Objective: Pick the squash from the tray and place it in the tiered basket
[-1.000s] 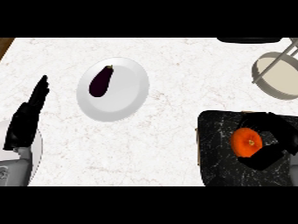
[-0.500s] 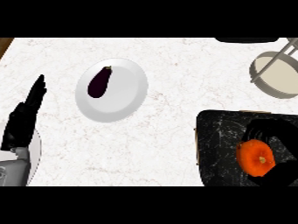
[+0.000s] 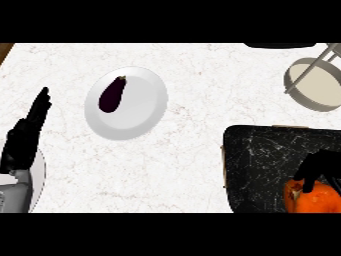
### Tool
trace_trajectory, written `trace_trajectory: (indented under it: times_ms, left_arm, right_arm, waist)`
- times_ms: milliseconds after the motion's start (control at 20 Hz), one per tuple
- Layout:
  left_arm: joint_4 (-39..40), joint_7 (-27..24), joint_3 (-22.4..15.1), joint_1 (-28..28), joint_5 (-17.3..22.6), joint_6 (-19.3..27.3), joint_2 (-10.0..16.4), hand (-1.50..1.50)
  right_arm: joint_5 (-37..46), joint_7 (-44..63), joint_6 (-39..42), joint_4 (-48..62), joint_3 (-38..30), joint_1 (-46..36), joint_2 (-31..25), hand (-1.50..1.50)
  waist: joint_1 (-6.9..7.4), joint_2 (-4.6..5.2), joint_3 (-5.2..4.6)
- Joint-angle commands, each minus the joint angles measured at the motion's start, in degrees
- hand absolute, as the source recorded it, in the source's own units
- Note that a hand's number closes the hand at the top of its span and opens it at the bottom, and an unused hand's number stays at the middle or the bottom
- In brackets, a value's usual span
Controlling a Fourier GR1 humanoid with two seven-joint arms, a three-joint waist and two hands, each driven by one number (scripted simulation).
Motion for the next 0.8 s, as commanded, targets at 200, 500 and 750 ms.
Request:
trace_trajectory:
  times_ms: [200, 500, 750]
  left_arm:
    - [-3.4, -0.7, -1.5, 3.2, -0.7, -0.2, -0.9, 0.00]
    - [-5.6, 3.9, -1.3, -0.4, 0.5, -1.9, -0.1, 0.00]
    - [2.8, -0.4, -1.6, -2.8, -2.2, 0.9, -1.9, 0.00]
  right_arm:
    - [-16.0, 6.0, -0.2, -6.5, -18.0, -7.3, -2.2, 1.50]
    - [-14.1, 10.3, 0.2, 6.0, -22.1, -24.3, -14.8, 1.50]
    - [-19.7, 8.1, 2.6, 18.3, -22.2, -30.4, -17.3, 1.50]
  waist:
    - [0.93, 0.07, -0.02]
    - [1.96, 0.29, -0.04]
    - [1.46, 0.43, -0.03]
